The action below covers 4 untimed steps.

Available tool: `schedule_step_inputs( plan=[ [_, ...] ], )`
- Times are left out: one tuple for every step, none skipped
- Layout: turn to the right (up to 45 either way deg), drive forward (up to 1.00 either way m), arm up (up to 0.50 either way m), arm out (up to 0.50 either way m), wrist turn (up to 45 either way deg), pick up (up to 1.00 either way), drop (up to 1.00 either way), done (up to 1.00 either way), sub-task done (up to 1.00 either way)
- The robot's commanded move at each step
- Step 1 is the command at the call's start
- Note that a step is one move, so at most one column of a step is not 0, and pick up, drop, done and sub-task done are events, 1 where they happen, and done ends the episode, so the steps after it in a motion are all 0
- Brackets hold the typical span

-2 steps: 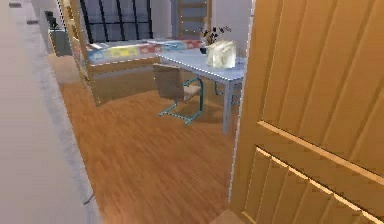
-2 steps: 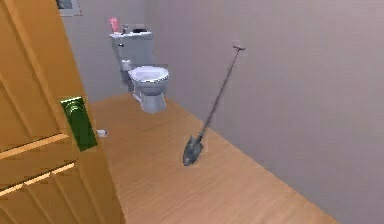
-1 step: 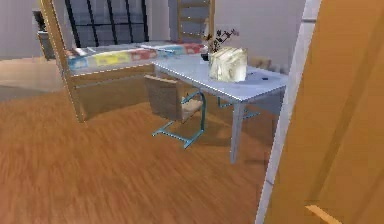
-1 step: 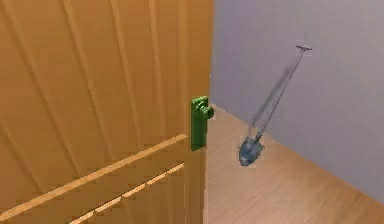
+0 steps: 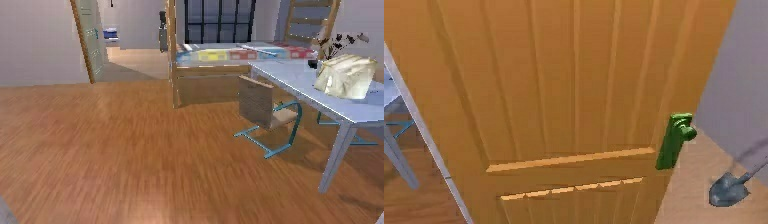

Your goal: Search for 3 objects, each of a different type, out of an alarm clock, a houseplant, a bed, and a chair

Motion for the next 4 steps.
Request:
schedule_step_inputs(
  plan=[
    [0.0, 0.55, 0.00, 0.00, 0.0, 0.00, 0.00, 0.00, 0.00],
    [-9.0, 0.00, 0.00, 0.00, 0.0, 0.00, 0.00, 0.00, 0.00],
    [0.0, 1.00, 0.00, 0.00, 0.0, 0.00, 0.00, 0.00, 0.00],
    [0.0, 0.60, 0.00, 0.00, 0.0, 0.00, 0.00, 0.00, 0.00]
  ],
)
